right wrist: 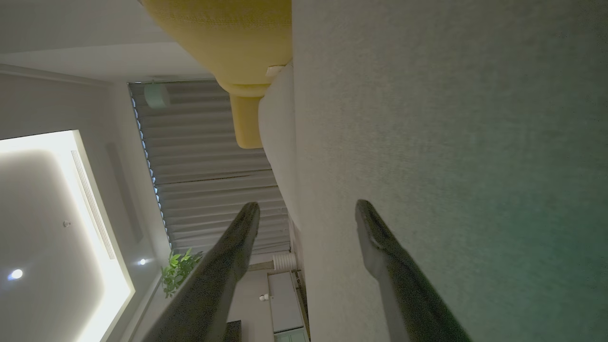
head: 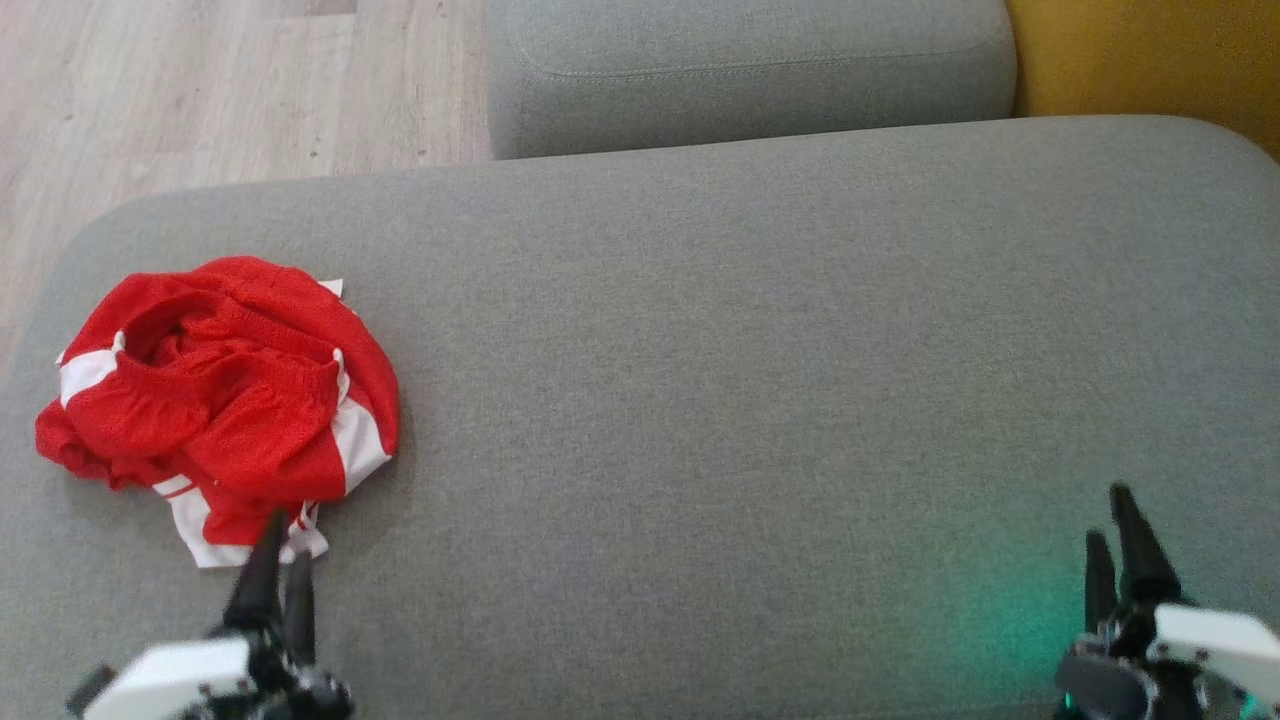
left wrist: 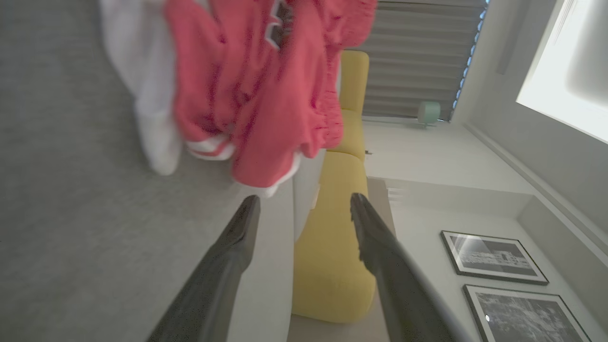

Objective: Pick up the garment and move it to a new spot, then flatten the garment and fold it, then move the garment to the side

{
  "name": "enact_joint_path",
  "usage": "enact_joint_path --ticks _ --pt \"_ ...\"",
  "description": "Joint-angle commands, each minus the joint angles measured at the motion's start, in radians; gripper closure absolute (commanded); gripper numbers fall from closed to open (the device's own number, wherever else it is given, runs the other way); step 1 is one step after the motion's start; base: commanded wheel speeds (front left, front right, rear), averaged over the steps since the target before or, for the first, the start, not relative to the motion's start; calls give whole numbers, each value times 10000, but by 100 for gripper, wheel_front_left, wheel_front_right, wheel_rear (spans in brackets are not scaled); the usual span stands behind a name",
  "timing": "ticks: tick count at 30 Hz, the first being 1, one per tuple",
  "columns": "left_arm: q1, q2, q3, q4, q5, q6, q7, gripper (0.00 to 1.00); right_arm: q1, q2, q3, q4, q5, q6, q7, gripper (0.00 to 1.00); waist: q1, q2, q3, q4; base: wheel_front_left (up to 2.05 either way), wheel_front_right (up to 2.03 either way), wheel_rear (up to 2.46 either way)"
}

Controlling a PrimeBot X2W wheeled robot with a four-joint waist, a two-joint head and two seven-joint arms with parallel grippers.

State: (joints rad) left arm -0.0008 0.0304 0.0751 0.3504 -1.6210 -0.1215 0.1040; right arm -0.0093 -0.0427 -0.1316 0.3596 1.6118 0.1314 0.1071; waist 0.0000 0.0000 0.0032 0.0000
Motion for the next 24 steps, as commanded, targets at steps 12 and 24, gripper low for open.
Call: enact_joint_path --ticks 12,24 --pt "14 26 -196 -519 802 -9 -358 0 -126 -12 379 -198 -785 -1 -361 0 0 0 -59 -44 0 0 0" --pt "65 45 -407 -1174 3024 91 -709 0 -232 -71 1129 -489 -2935 -1 -714 0 0 0 -111 -135 0 0 0"
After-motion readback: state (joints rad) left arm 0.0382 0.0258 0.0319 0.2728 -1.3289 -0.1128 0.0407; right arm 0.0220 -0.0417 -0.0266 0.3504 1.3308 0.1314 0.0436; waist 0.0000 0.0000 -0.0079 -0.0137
